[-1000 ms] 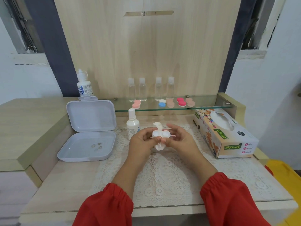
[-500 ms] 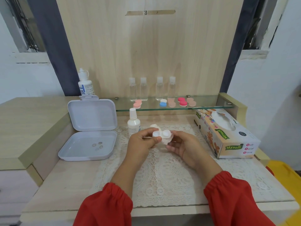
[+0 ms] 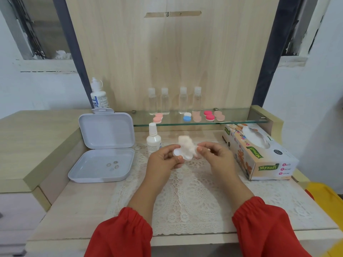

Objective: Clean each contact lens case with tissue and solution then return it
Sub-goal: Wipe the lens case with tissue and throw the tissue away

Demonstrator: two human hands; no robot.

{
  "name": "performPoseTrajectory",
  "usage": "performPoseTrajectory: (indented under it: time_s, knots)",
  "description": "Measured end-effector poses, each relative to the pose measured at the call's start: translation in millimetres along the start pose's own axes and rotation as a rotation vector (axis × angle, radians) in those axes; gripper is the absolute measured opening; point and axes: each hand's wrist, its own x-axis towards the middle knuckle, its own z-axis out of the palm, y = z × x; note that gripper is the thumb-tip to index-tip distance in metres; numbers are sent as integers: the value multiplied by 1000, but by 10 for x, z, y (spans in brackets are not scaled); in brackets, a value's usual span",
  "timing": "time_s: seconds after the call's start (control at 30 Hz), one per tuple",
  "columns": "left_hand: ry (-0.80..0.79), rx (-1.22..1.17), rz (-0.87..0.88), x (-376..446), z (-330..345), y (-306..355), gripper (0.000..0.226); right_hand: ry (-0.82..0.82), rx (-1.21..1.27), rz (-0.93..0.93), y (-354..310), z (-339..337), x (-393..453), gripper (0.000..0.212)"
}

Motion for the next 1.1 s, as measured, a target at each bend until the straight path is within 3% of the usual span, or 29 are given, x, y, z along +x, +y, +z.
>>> performPoseTrajectory:
  time_s: [0.1,0.3,0.4,0.43,0.53,0.67,0.77,0.83,0.93,1.1]
  knots:
    - [-44,18,0,-2,14,-6,36,-118,-147,-113,7,47,-67,15]
    - [-95,81,-8,-19,37,-26,39,-207,-523,-253,84,19,-58,22]
    - [-86,144,10,-15,51,-44,40,-191,-684,-269,77,35,-48,9]
    - [-77,154,16,-11,56,-50,40,-163,-696,-238,66,46,-45,3]
    - [-54,148,35,-27,86,-47,40,-77,-618,-126,87,79,-53,12]
    - [6,106,57,-30,124,-22,34,27,-264,99,71,68,-3,17]
    - [94,24,49,-4,109,-13,32,97,-82,101,28,44,12,13]
    - [106,-2,42,-1,103,-8,32,69,-181,-13,24,47,-19,27]
    - [93,-23,38,-14,101,-2,30,-83,-420,-205,33,81,-89,24]
    - [88,-25,28,-7,79,-13,32,-246,-650,-287,84,77,-70,23]
